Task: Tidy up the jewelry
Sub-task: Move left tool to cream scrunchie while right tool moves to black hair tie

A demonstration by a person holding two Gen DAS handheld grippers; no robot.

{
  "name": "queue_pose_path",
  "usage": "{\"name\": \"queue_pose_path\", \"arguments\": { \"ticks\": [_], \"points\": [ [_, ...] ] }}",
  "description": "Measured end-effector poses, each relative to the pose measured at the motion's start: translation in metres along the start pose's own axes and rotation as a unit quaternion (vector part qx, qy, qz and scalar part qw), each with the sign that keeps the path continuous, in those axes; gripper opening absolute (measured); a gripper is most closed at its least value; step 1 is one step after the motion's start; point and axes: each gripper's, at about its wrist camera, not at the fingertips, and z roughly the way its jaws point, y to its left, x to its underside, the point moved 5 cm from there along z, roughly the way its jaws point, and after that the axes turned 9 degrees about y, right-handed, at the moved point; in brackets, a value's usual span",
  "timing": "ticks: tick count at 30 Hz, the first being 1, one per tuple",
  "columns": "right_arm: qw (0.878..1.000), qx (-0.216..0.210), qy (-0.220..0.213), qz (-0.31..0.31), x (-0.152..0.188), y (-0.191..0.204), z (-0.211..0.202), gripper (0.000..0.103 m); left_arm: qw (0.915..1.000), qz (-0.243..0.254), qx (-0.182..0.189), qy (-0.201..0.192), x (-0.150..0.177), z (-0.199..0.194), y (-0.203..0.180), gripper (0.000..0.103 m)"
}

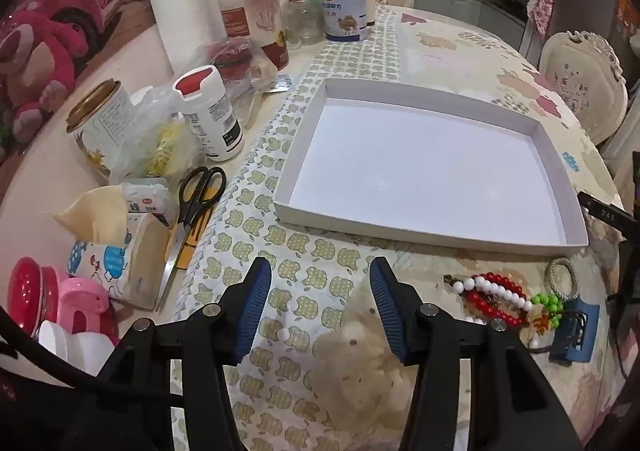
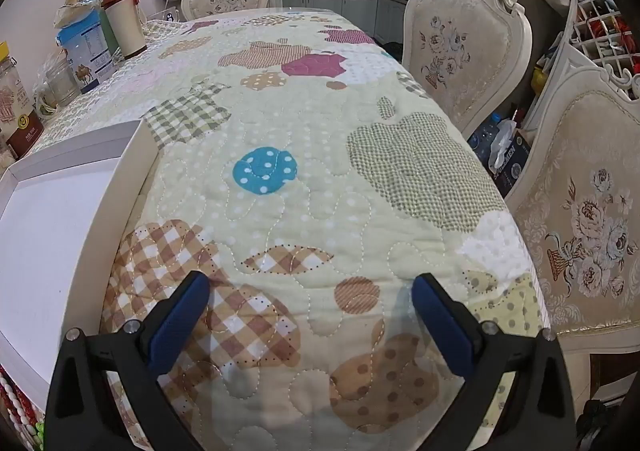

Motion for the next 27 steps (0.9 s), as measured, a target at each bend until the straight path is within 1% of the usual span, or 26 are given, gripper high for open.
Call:
{"name": "queue_pose_path", "arguments": {
  "ticks": [3, 6, 8, 11, 13, 15, 19, 21, 22, 24, 27],
  "points": [
    [1.000, 0.000, 0.000, 0.000, 0.000, 0.000, 0.000, 0.103, 0.9997, 0.010, -0.016, -0.012, 0.007, -0.010, -0.005, 0.042],
    [1.000, 0.001, 0.000, 0.000, 0.000, 0.000, 0.000, 0.103, 1.0000, 0.008, -0.004, -0.002, 0.013, -0.011, 0.000, 0.042],
    [1.000, 0.000, 0.002, -0.002, 0.000, 0.001, 0.000, 0.103, 0.9999, 0.010, -0.013, -0.004, 0.019, -0.015, -0.002, 0.042],
    [1.000, -0.009, 0.021, -0.020, 0.002, 0.002, -0.001, 0.103, 0.9999, 0.009, -0.011, 0.004, 0.022, -0.016, 0.001, 0.042],
    [0.999, -0.005, 0.042, -0.013, 0.004, 0.001, -0.004, 0.102, 0.9999, 0.008, -0.013, 0.004, 0.023, -0.017, 0.001, 0.042],
    [0.999, 0.003, 0.053, -0.008, 0.016, -0.004, -0.016, 0.102, 0.9999, 0.009, -0.014, 0.003, 0.025, -0.019, 0.002, 0.042],
    [0.999, 0.024, 0.037, -0.028, 0.045, 0.004, -0.050, 0.101, 0.9998, 0.012, -0.014, -0.003, 0.027, -0.023, 0.002, 0.042],
    [0.998, 0.019, 0.041, -0.039, 0.056, 0.013, -0.065, 0.101, 0.9999, 0.012, -0.009, -0.004, 0.028, -0.025, 0.002, 0.042],
    [0.998, 0.012, 0.042, -0.043, 0.066, 0.019, -0.077, 0.101, 0.9999, 0.012, -0.007, -0.005, 0.029, -0.025, 0.002, 0.042],
    [0.998, -0.001, 0.037, -0.048, 0.075, 0.027, -0.095, 0.101, 0.9999, 0.014, -0.004, -0.007, 0.031, -0.028, 0.000, 0.042],
    [0.998, -0.009, 0.013, -0.063, 0.089, 0.044, -0.130, 0.101, 0.9998, 0.018, 0.001, -0.010, 0.033, -0.033, -0.002, 0.042]
  ]
}}
